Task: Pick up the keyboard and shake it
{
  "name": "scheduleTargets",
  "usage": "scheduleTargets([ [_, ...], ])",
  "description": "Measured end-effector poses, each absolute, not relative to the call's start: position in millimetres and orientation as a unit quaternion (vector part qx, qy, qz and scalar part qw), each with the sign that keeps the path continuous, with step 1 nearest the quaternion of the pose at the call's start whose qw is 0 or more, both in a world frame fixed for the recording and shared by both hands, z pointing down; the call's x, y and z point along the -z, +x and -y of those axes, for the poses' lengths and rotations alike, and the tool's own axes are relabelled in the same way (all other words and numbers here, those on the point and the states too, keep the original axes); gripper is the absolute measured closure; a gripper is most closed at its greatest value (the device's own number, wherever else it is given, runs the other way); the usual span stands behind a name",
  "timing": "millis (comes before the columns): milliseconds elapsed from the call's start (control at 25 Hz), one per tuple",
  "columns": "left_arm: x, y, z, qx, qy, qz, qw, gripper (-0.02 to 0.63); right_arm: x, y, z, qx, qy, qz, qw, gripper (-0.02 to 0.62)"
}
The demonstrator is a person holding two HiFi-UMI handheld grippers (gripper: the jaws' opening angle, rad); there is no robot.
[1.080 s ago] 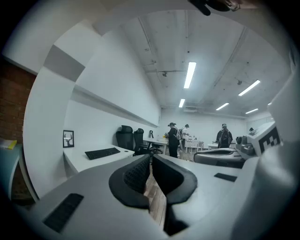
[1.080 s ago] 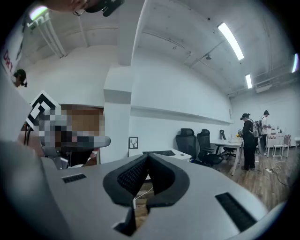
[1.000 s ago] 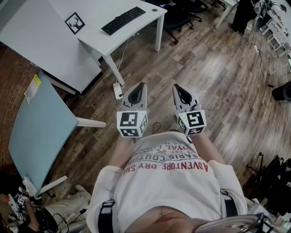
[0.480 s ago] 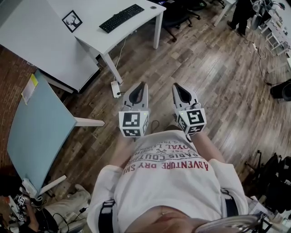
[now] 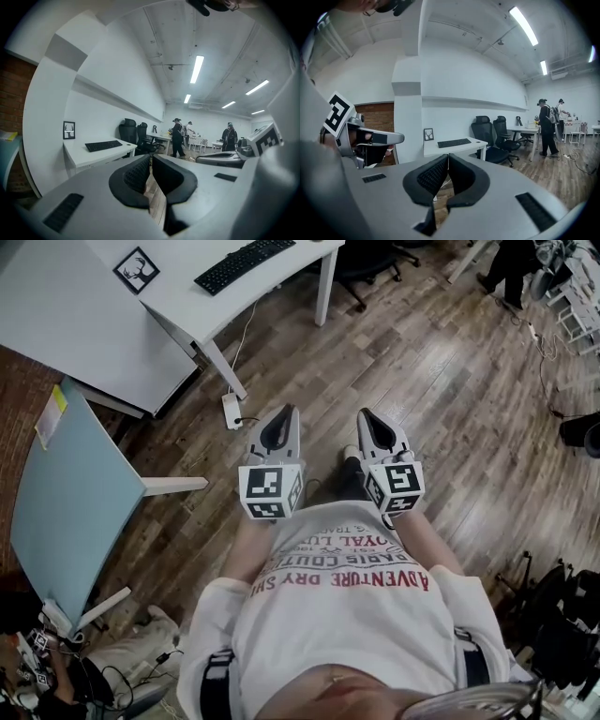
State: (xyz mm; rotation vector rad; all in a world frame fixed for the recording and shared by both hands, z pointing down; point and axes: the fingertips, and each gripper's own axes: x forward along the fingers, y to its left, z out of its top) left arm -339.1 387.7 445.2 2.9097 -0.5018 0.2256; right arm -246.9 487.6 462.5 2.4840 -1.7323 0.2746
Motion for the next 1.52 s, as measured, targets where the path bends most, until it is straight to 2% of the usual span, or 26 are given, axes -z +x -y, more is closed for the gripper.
scheduleTargets([
  [440,-426.0,-216.2,-357.2,-0.077,0.969,0.221,0.072,0.568,-447.6,-102.2,-444.8,-0.081,0.788,0.61,0.029,0.569],
  [880,-424.1,-86.8,-332.2,-0.078,0.955,0.273,0.081,0.568,-449.2,31.1,-411.4,-0.094,0.74,0.664,0.059,0.569],
  [1120,-441.6,-56.6,-319.7,-0.105,0.947,0.291,0.087,0.568,-467.1,71.2,-392.5,-0.123,0.727,0.674,0.047,0.569],
  [1520,-456.7,-24.1,-211.9,-0.1,0.936,0.321,0.104,0.568,-475.2,121.0,-296.9,-0.111,0.726,0.676,0.061,0.569],
])
